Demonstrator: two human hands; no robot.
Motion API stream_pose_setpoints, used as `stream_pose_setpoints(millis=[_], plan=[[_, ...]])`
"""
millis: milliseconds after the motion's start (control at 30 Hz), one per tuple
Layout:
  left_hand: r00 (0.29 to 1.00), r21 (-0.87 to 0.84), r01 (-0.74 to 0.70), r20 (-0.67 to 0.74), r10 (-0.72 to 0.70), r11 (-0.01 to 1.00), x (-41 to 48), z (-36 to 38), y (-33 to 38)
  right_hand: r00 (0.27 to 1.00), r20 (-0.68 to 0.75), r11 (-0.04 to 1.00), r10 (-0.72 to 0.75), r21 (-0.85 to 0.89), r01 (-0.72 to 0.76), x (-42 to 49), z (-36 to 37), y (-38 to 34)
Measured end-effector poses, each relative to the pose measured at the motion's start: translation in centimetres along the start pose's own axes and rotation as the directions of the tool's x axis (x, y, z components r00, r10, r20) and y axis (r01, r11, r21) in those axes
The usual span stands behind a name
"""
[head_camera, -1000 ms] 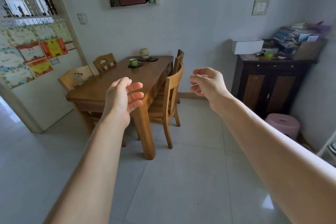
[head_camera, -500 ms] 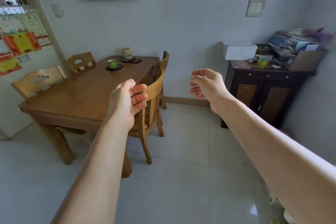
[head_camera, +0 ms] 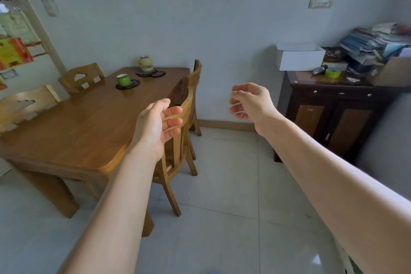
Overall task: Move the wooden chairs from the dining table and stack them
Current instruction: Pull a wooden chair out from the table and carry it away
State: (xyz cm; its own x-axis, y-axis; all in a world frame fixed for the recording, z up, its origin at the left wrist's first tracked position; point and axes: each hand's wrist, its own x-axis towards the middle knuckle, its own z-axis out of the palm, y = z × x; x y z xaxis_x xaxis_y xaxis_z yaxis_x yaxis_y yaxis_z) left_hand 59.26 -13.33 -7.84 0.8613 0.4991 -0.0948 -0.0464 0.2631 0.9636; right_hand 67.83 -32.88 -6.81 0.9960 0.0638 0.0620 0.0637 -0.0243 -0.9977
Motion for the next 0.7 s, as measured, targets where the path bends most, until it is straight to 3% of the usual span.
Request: stream_pose_setpoints(millis=[333, 700], plan=[[1.000, -0.068, 0.005, 0.009, -0.004, 0.998, 17.5, 4.1, 1.8, 1.000, -0.010, 1.000, 0.015, 0.018, -0.015, 17.5, 4.3, 0.4], [0.998, -0.010, 0.036, 0.044, -0.036, 0.999, 32.3, 9.4, 1.2, 0.998, 0.046, 0.999, 0.040, 0.021, -0.041, 32.5, 7.1, 1.4]])
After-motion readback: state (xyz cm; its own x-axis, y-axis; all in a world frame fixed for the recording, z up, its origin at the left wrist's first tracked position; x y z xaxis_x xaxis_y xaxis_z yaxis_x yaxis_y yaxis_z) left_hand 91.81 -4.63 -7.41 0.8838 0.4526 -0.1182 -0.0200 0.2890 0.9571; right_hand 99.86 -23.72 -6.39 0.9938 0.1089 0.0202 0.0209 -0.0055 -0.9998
